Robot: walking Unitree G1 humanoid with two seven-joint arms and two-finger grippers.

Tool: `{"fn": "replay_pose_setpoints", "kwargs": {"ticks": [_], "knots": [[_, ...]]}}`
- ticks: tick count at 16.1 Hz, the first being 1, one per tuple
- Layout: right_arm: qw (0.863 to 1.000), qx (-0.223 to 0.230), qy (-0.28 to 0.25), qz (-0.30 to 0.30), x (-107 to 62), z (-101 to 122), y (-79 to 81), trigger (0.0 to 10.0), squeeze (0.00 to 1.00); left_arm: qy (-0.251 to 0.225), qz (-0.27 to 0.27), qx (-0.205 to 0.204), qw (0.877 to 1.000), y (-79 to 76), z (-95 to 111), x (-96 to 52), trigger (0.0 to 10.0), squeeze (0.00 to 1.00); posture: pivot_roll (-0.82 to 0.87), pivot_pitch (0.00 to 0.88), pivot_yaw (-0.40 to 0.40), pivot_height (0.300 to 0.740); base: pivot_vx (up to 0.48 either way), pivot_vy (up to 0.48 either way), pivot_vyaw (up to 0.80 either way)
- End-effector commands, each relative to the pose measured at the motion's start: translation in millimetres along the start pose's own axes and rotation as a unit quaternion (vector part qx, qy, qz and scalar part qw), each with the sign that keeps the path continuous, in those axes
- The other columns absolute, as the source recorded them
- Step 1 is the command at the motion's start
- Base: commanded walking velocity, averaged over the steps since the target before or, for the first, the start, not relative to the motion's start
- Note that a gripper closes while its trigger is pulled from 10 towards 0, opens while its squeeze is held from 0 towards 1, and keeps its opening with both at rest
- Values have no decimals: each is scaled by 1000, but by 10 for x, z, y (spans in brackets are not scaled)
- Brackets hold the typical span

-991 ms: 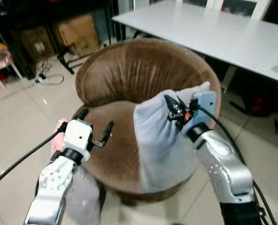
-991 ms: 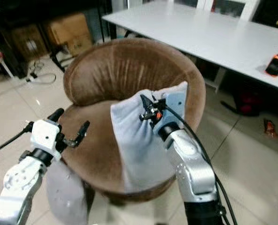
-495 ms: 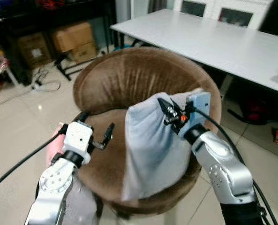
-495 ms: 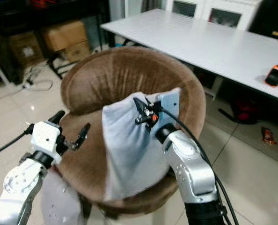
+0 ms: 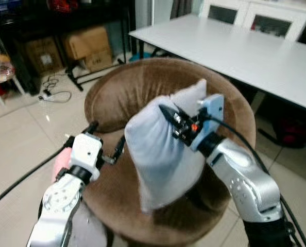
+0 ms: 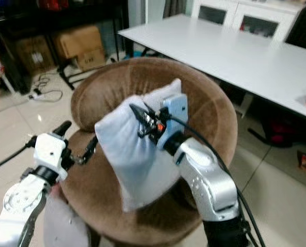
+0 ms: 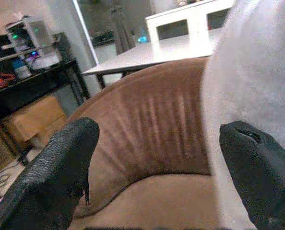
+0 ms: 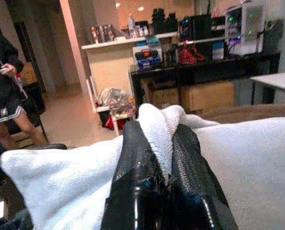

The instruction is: Move the pillow to the sofa from floor

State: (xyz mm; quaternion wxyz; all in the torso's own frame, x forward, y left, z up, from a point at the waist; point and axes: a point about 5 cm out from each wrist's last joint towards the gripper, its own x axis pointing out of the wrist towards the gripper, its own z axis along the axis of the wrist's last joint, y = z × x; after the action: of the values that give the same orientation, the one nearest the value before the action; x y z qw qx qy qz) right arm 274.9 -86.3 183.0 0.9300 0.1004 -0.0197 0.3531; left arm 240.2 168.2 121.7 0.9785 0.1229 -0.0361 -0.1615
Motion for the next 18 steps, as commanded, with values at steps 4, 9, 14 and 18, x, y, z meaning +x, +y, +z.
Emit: {"fn": "replay_pose_setpoints", "kwargs": {"ticks": [4,9,14,18], "knots": [[999,-30,-18,21,71,121,-11,10000,0,0,-11,-4,1000,-50,15,-7,10000,0,-39,0,15,740,0,0,0],[998,-45,7,46,265,102,32,10000,0,21,-35,0,999,-85,-29,-91,10000,0,-31,0,0,740,0,0,0],[998,-27,57,-23,464,-46,-33,10000,0,27,-45,-1,999,-135,-35,-155,10000,0,-31,0,-14,740,0,0,0],[961,76,55,-262,683,-53,-366,10000,0,38,-57,-5,998,-186,-46,-225,10000,0,-15,1,-40,740,0,0,0]]}}
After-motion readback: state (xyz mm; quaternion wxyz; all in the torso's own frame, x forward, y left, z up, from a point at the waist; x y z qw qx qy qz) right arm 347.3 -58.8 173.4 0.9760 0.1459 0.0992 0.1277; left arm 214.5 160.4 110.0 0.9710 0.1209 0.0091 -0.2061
